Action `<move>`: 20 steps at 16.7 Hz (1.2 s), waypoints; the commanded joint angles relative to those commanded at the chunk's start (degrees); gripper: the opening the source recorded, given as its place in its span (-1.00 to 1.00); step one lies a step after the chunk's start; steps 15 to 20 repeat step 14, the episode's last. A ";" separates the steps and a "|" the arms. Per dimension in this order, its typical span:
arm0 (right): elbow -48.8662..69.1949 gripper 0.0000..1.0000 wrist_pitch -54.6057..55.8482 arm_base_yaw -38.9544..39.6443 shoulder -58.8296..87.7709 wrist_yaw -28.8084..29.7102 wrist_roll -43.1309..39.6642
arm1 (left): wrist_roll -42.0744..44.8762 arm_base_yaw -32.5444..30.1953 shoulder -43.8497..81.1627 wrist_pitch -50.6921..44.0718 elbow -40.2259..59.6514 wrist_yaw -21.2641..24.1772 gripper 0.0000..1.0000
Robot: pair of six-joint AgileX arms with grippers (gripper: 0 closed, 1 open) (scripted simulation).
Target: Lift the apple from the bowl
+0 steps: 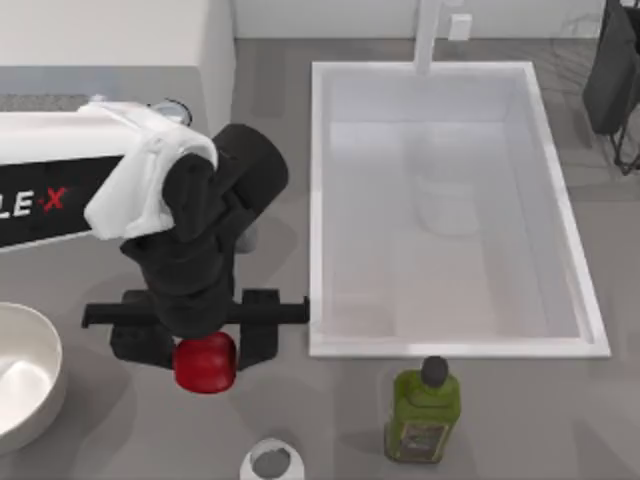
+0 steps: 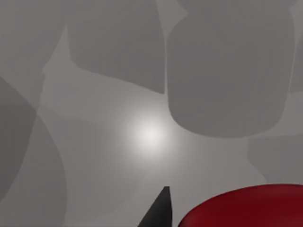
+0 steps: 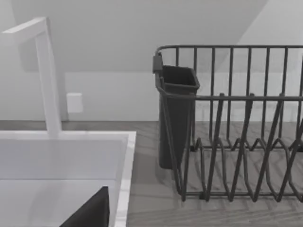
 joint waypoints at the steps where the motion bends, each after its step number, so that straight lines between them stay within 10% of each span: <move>1: 0.00 1.00 0.00 0.00 0.00 0.00 0.00 | 0.00 0.00 0.00 0.00 0.00 0.00 -0.10; 8: 0.00 1.00 0.00 0.00 0.00 0.00 0.00 | 0.00 0.00 0.00 0.00 0.00 0.00 0.96; 20: 0.00 1.00 0.00 0.00 0.00 0.00 0.00 | 0.00 0.00 0.00 0.00 0.00 0.00 1.00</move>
